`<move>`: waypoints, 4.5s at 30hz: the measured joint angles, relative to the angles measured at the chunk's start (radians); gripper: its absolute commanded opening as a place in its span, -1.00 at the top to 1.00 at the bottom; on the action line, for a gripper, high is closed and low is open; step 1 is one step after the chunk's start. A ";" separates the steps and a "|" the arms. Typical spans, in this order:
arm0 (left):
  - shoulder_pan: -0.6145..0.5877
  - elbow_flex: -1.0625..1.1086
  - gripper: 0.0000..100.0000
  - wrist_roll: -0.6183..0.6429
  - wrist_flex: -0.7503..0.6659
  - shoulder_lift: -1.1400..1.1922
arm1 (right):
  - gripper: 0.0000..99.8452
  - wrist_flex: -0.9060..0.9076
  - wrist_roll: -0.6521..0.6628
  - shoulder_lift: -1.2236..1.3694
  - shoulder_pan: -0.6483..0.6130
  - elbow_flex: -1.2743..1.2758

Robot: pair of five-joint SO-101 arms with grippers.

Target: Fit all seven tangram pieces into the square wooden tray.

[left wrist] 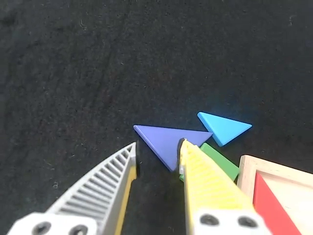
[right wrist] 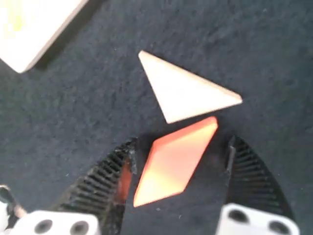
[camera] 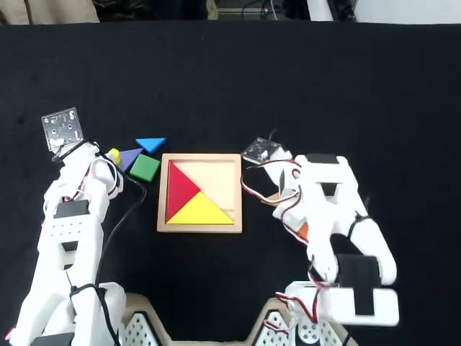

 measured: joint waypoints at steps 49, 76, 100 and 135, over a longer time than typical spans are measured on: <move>0.021 0.000 0.70 -0.002 0.000 0.000 | 0.40 0.068 0.603 -0.626 0.288 0.411; 0.026 0.000 0.70 -0.008 0.000 0.000 | 0.73 0.051 0.675 0.075 0.276 -0.032; 0.028 0.000 0.70 -0.008 0.000 0.000 | 0.94 0.135 0.226 -0.405 -0.064 -0.031; 0.028 0.000 0.70 -0.008 0.000 0.000 | 0.55 0.023 -0.624 0.503 -0.084 -0.717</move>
